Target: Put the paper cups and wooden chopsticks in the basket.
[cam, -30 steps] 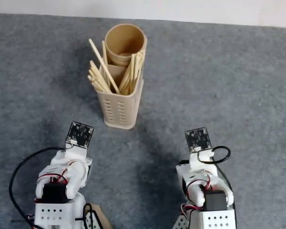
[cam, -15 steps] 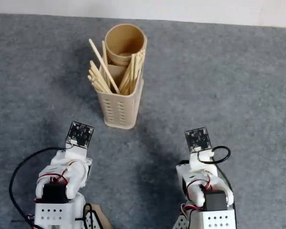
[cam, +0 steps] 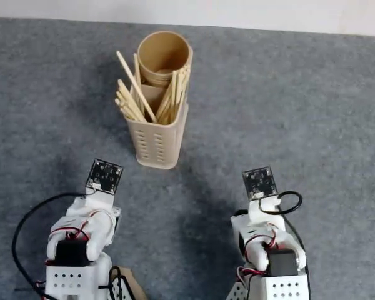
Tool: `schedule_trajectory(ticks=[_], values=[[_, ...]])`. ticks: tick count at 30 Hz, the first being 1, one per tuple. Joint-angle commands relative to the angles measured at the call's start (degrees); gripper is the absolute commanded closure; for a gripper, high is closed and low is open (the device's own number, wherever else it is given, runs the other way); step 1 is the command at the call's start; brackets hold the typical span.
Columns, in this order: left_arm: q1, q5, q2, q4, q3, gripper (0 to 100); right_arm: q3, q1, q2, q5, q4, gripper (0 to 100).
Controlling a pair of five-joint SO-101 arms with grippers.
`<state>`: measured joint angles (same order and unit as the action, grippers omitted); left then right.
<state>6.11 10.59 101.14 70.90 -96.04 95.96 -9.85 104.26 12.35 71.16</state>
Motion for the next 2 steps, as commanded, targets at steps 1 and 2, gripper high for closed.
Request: schedule_trajectory(ticks=[1,2], values=[[-0.48,0.35,-0.31,0.26,-1.19,86,8.84,0.4,0.66,-0.26,0.48,98.6],[-0.48,0.35,-0.31,0.26,-1.19,86,8.84,0.4,0.66,-0.26,0.48,98.6]])
